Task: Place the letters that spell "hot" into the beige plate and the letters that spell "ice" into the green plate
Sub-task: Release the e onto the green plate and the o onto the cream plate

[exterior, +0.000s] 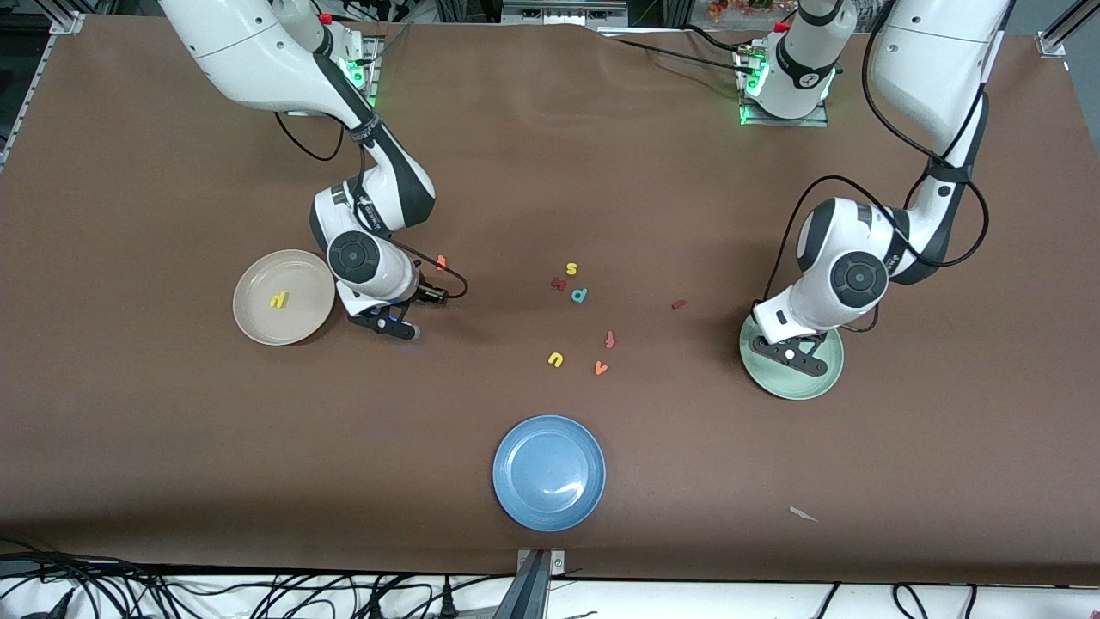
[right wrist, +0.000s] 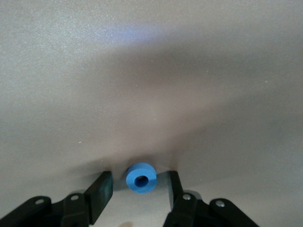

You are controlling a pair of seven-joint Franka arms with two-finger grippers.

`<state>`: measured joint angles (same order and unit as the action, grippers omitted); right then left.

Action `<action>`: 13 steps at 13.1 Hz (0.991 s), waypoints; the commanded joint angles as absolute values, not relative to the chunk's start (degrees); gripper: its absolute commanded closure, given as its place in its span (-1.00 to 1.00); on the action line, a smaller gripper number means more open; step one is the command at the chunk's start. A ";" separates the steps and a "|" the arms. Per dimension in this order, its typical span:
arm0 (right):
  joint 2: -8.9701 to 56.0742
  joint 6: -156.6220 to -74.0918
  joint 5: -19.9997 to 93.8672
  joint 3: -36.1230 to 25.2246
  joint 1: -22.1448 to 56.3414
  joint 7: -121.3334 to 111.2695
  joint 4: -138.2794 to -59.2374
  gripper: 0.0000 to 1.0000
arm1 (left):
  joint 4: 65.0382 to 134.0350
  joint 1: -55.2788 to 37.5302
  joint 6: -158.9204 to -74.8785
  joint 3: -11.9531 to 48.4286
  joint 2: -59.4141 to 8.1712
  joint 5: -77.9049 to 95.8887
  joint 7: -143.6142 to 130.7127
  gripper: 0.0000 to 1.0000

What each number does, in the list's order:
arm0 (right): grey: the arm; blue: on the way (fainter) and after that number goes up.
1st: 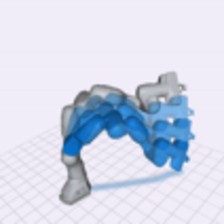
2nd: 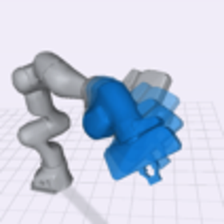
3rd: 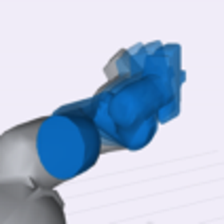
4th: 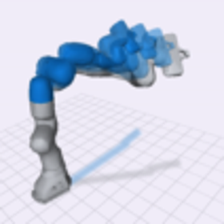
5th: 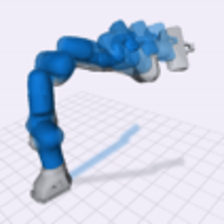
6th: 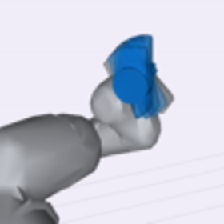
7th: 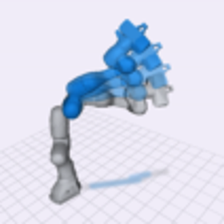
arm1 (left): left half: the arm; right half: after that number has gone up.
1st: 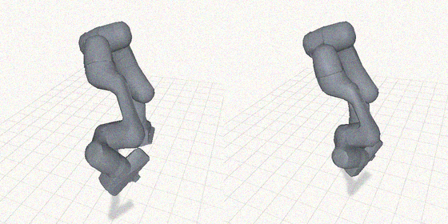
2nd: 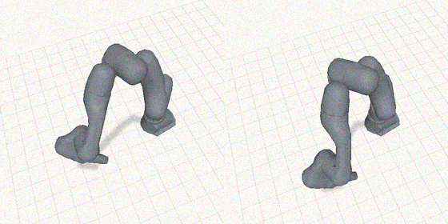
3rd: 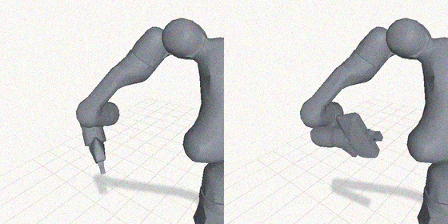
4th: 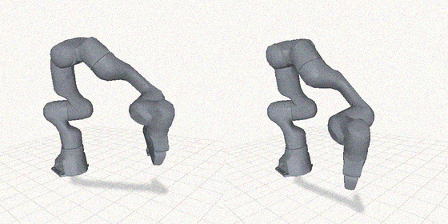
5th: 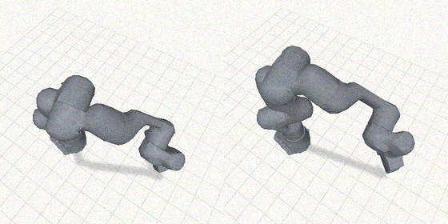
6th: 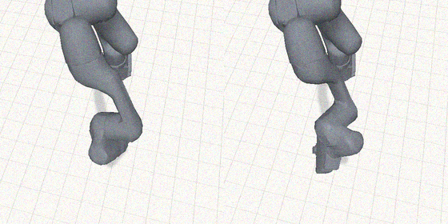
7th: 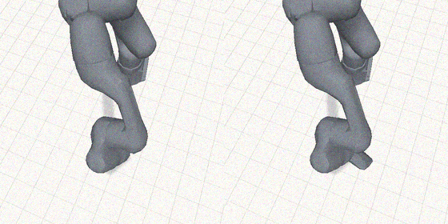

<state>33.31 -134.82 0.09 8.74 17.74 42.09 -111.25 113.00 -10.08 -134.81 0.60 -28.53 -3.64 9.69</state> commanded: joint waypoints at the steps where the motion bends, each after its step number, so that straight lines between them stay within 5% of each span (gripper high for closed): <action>1: 33.40 -135.44 -0.09 8.44 18.02 42.71 -112.59 0.15 | 113.38 -10.11 -135.35 0.44 -27.86 -4.66 10.63 -1.00; 7: 33.40 -134.91 -0.09 8.44 18.02 42.71 -112.59 0.70 | 112.76 -11.95 -134.91 5.44 -25.49 -5.10 13.62 -1.00; 11: 31.83 -132.82 -0.09 8.35 17.93 42.54 -111.80 0.70 | 112.85 -13.62 -135.53 10.45 -26.63 -7.80 13.71 -0.99; 13: 29.28 -127.99 -0.09 6.60 17.84 41.76 -109.87 0.70 | 113.37 -13.71 -136.22 11.42 -27.50 -11.15 13.80 -0.80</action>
